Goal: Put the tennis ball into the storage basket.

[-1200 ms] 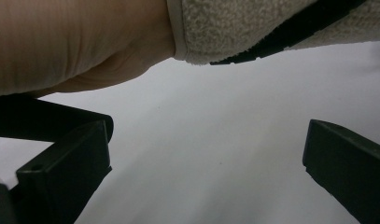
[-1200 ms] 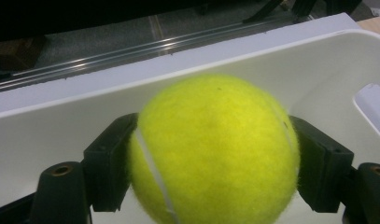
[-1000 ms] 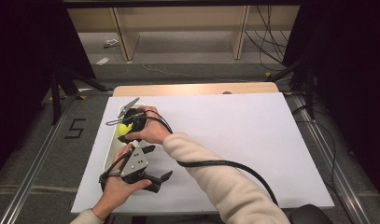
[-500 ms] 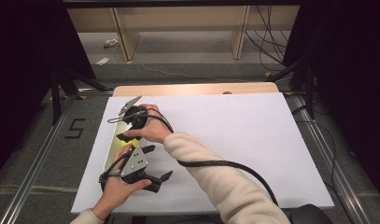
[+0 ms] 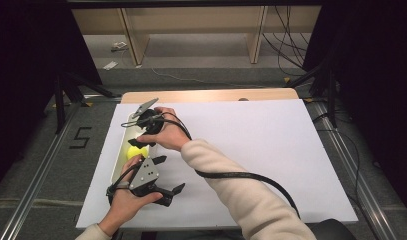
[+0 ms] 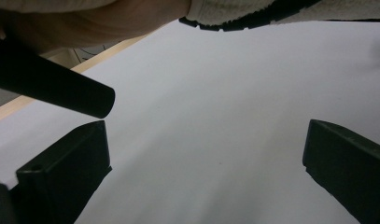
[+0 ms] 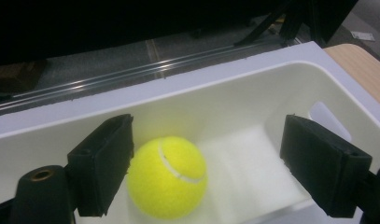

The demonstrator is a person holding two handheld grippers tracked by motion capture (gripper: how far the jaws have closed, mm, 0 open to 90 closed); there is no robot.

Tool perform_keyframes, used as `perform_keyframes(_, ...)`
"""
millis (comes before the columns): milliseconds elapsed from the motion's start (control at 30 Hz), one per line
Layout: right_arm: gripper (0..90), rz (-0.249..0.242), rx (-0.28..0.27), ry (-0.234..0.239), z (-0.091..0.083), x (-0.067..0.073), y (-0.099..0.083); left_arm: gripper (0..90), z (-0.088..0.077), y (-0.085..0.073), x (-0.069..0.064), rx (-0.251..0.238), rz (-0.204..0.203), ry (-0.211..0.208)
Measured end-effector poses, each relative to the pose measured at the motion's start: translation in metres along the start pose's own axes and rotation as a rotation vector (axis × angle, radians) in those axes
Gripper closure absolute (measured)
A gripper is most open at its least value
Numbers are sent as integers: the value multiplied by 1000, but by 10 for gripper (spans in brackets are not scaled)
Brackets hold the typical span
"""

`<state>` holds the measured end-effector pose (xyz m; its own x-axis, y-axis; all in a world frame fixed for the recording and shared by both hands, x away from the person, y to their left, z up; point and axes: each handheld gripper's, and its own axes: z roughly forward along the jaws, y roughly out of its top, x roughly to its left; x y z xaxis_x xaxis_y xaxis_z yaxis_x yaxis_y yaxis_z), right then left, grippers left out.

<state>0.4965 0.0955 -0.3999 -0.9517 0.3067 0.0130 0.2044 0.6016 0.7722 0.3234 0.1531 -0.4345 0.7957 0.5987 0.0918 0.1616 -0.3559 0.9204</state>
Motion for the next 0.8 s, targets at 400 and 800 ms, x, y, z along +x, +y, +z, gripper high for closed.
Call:
perform_keyframes(400,181,9,-16,-21,-22,-7,-4,2,0,0,0,0,2,-1)
perform_keyframes(800,182,10,-20,-34,-33,-10,-9,2,0,0,0,-1,2,0)
